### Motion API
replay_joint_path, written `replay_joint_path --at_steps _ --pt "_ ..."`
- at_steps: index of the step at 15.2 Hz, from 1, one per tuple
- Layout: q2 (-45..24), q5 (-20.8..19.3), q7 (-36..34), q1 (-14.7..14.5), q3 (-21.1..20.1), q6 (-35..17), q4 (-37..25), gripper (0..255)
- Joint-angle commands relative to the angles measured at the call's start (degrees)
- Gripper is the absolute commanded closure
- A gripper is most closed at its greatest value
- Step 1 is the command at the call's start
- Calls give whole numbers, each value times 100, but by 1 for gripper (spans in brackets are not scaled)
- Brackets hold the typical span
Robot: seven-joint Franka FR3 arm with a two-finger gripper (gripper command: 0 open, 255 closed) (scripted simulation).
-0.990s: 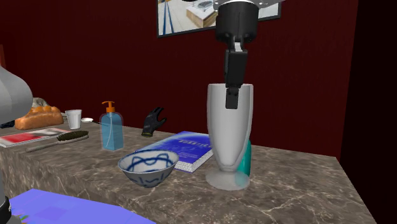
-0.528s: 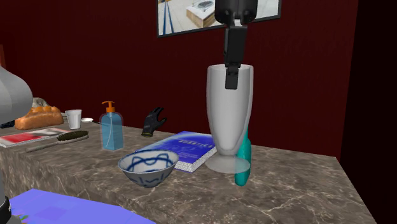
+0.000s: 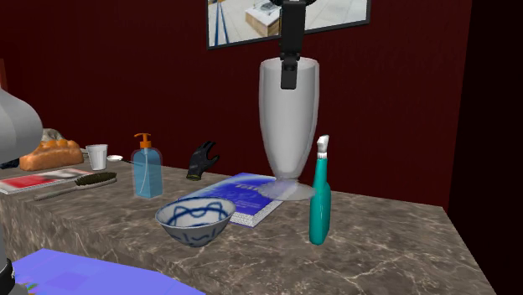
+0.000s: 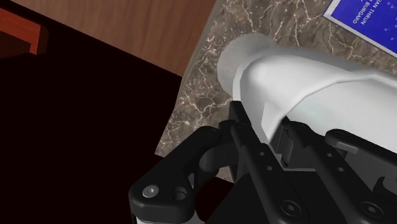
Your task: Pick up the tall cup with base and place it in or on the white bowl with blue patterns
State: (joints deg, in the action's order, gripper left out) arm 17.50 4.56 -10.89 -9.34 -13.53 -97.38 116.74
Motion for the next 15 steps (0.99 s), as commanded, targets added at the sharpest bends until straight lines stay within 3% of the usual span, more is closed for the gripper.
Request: replay_joint_path --at_steps 1,15 --pt "322 96 -107 -77 -62 116 191 255" --pt "2355 890 -1118 -729 -575 1483 724 255"
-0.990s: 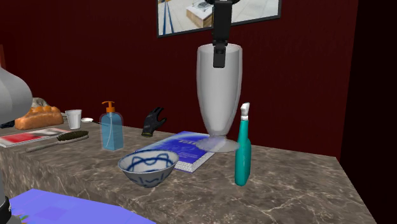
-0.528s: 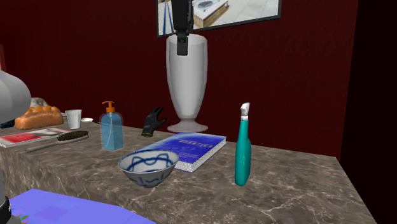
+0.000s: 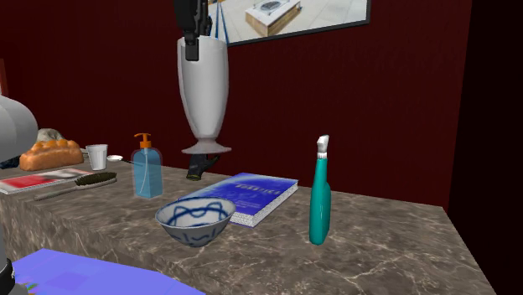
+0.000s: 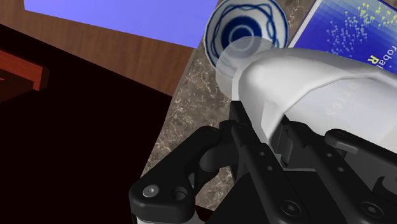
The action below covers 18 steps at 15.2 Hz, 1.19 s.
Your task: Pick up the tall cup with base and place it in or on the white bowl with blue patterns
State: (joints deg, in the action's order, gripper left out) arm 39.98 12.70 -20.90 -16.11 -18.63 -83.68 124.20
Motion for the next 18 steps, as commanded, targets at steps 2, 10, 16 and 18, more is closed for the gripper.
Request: replay_joint_path --at_steps 2,10,16,18 --pt "273 175 -259 -121 -136 281 -47 255" --pt "480 277 -201 -178 -228 -260 699 255" --pt "589 365 -163 -222 -314 -674 1219 255" --pt "616 397 -152 -237 -347 -814 1386 255"
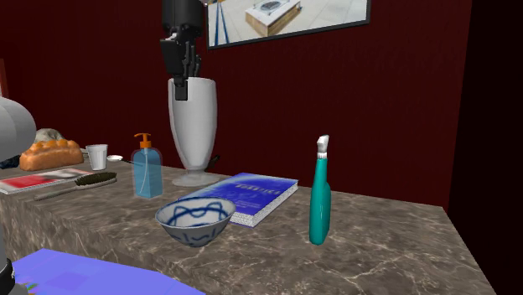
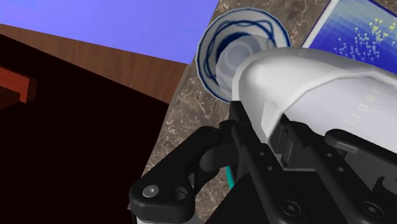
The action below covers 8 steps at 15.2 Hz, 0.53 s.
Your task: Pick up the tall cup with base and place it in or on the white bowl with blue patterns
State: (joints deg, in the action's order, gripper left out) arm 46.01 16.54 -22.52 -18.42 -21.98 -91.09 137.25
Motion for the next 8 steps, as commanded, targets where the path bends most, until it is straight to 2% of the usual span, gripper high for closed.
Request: replay_joint_path --at_steps 1,8 --pt "25 30 15 -13 -29 -144 162 255" --pt "69 152 52 -65 -159 -650 711 255"
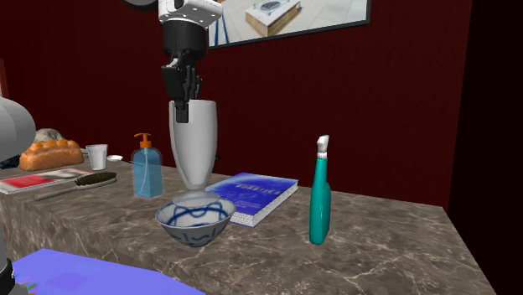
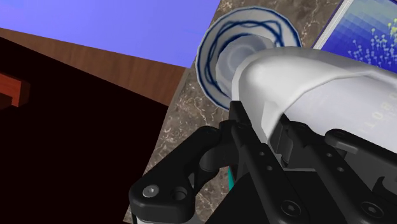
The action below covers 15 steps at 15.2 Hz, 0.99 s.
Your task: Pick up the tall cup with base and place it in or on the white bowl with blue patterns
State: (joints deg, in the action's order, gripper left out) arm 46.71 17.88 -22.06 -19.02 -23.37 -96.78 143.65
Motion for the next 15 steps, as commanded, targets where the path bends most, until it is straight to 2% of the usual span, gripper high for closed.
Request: replay_joint_path --at_steps 1,4,11,12,15 --pt "-1 37 11 -12 -40 -155 147 255" --pt "-10 100 26 -36 -110 -403 385 255" --pt "-10 100 26 -36 -110 -403 385 255" --pt "-10 101 26 -36 -111 -403 385 0" --pt "-9 101 26 -37 -110 -402 385 0"
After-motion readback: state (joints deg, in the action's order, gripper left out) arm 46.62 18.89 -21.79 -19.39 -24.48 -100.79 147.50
